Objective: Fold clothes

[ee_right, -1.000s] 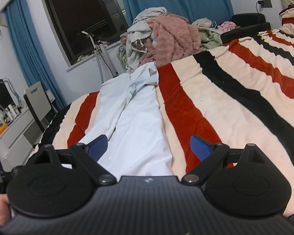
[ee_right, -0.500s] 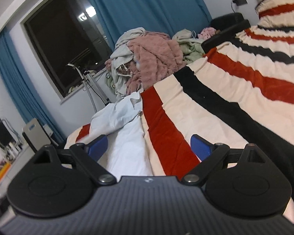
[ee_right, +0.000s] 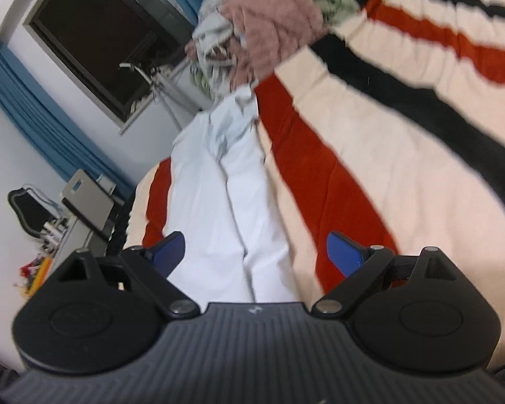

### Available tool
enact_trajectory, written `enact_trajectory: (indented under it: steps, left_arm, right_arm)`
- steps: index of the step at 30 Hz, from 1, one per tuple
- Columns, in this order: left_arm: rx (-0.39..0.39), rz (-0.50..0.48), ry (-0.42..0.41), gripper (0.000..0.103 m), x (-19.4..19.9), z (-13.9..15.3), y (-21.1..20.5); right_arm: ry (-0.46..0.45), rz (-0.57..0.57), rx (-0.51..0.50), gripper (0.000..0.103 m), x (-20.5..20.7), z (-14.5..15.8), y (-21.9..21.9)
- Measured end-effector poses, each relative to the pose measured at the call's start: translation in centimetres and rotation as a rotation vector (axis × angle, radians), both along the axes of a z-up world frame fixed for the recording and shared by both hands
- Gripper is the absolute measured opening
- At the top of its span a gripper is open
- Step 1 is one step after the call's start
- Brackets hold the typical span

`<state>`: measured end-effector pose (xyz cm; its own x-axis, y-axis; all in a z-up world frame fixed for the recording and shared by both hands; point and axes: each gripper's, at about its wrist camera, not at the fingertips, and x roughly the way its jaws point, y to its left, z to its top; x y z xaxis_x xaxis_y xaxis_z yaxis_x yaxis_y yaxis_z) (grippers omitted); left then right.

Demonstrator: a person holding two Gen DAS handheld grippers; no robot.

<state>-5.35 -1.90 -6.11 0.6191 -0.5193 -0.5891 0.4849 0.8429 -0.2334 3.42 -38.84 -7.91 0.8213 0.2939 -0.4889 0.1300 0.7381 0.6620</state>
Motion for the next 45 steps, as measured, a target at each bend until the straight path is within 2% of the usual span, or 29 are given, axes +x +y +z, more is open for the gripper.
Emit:
enact_trajectory:
  steps: [1,3,5,6,7,8,12,13,15,16,18,21,23,24,29,32,34,35,36,39,43,45]
  left_arm:
    - [-0.029,0.032,0.018,0.058,0.7,0.2,1.2]
    - [-0.088,0.095,0.055,0.067,2.0,0.6,3.5]
    - [-0.125,0.194,0.121,0.07,3.7,-0.1,5.8]
    - [-0.151,0.238,0.171,0.07,4.6,-0.7,6.9]
    - [-0.18,0.28,0.225,0.07,5.4,-1.4,7.9]
    - [-0.208,0.306,0.274,0.07,6.3,-2.0,8.6]
    - [-0.29,0.328,0.409,0.065,8.4,-3.9,9.9]
    - [-0.292,0.328,0.418,0.06,8.6,-4.0,10.0]
    - [-0.284,0.322,0.416,0.014,8.4,-4.3,10.0]
    - [-0.278,0.327,0.406,0.005,8.2,-4.2,10.2]
    - [-0.311,0.354,0.378,0.003,7.8,-3.9,11.2]
    - [-0.413,0.414,0.376,0.002,6.5,-3.9,13.3]
    - [-0.456,0.447,0.396,0.002,6.1,-4.3,14.4]
    - [-0.46,0.455,0.405,0.002,6.0,-4.5,14.5]
    - [-0.45,0.471,0.435,0.004,6.7,-5.2,14.1]
    - [-0.433,0.466,0.462,0.017,7.4,-5.8,13.0]
    - [-0.421,0.453,0.474,0.021,7.7,-6.1,12.8]
    - [-0.412,0.447,0.473,0.026,7.7,-6.1,12.6]
    - [-0.405,0.441,0.474,0.032,7.6,-6.1,12.5]
    - [-0.389,0.429,0.48,0.039,7.6,-6.3,12.1]
    - [-0.384,0.429,0.503,0.042,7.6,-6.9,12.0]
    - [-0.378,0.422,0.498,0.039,7.7,-6.9,11.7]
  right_arm:
    - [0.017,0.004,0.016,0.092,0.2,-0.3,0.1]
    - [0.046,0.006,0.035,0.092,0.3,-1.0,0.3]
    - [0.071,0.011,0.05,0.092,0.6,-1.5,0.4]
    - [0.088,0.019,0.058,0.088,0.8,-1.8,0.6]
    - [0.108,0.029,0.066,0.077,1.1,-2.2,0.7]
    - [0.132,0.036,0.079,0.074,1.3,-2.7,0.8]
    - [0.242,0.042,0.162,0.074,2.0,-4.8,1.1]
    - [0.261,0.031,0.166,0.074,2.1,-5.2,1.1]
    - [0.293,0.008,0.178,0.073,2.2,-5.7,1.1]
    - [0.301,0.003,0.196,0.073,2.3,-6.0,1.0]
    - [0.315,0.001,0.246,0.073,2.2,-6.6,0.8]
    - [0.323,-0.01,0.26,0.073,2.0,-6.8,0.6]
    - [0.328,-0.012,0.251,0.064,2.0,-6.8,0.7]
    - [0.332,-0.013,0.243,0.063,2.1,-6.8,0.9]
    - [0.312,-0.003,0.217,0.057,1.9,-6.5,1.1]
    - [0.282,0.029,0.223,0.057,1.9,-6.3,1.4]
    - [0.277,0.065,0.251,0.057,2.2,-6.4,1.8]
    - [0.277,0.08,0.266,0.057,2.2,-6.6,2.0]
    - [0.279,0.083,0.264,0.057,2.3,-6.6,2.1]
    - [0.291,0.057,0.207,0.058,2.1,-6.3,2.4]
    - [0.3,0.015,0.181,0.058,1.8,-6.4,2.2]
    - [0.303,0.015,0.165,0.058,1.8,-6.5,2.3]
